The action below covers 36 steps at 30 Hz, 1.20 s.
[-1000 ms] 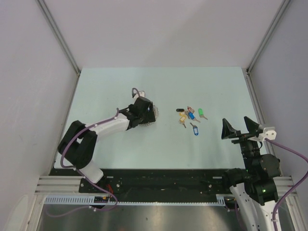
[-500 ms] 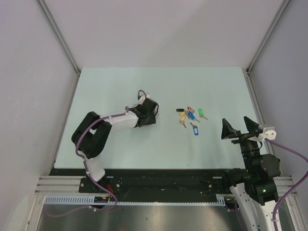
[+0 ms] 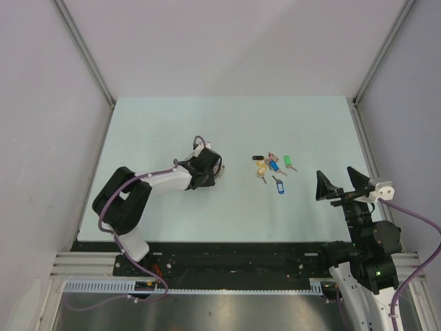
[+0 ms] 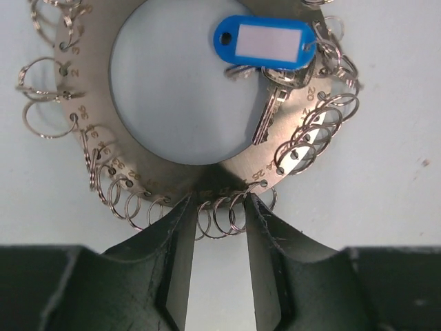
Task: Put the keys on the keyring
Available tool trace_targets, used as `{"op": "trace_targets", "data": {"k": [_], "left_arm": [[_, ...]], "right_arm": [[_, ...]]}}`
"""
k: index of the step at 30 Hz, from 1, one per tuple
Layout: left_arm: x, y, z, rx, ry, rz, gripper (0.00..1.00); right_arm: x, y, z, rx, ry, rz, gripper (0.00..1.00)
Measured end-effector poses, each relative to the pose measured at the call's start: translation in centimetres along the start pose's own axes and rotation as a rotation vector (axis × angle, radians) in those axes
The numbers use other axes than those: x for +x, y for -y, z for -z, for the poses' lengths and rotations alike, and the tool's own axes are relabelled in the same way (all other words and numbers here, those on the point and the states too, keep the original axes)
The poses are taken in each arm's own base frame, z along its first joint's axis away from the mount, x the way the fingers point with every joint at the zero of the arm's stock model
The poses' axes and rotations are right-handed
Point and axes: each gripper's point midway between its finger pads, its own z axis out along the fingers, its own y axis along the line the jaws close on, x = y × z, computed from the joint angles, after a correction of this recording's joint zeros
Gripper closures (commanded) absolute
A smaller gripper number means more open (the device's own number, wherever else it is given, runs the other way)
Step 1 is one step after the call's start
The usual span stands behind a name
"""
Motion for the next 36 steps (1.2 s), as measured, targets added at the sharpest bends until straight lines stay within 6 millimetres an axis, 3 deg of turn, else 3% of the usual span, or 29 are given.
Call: {"op": "trace_targets", "data": {"k": [8, 11, 13, 18, 23, 26, 29, 36], "left_arm": [[3.5, -2.6, 2.5, 0.008, -0.062, -0.05, 0.59], [4.7, -3.9, 3.9, 0.009, -0.079, -0.053, 0.51], [4.8, -4.6, 5.6, 0.018, -0.07, -0.048, 0.39], [0.9, -4.5, 10.3, 0.095, 0.088, 0.006, 0.15], [-2.3, -4.9, 14.3, 0.15, 0.208, 0.037, 0.01], [-4.0, -5.6, 16.7, 0.169, 0.281, 0.046, 0.0], [-5.3, -6.3, 18.9, 0.187, 0.356, 0.033, 0.0], [-6.8, -7.6, 22.5, 0.216, 0.502, -0.023, 0.0]], "right_arm": [[0.6, -1.8, -0.5, -0.097, -0.034, -0.008, 0.0], [1.8, -3.1, -1.2, -0.162, -0.094, -0.035, 0.0], [2.9, -4.2, -1.8, -0.213, -0.156, -0.072, 0.0], [6.6, -6.1, -2.9, -0.278, -0.337, -0.202, 0.0], [7.8, -6.5, -3.2, -0.272, -0.397, -0.268, 0.0], [7.7, -6.9, -3.4, -0.297, -0.393, -0.273, 0.0], [8.9, -7.8, -4.0, -0.335, -0.443, -0.289, 0.0], [17.5, -13.5, -4.7, -0.44, -0.8, -0.267, 0.0]]}}
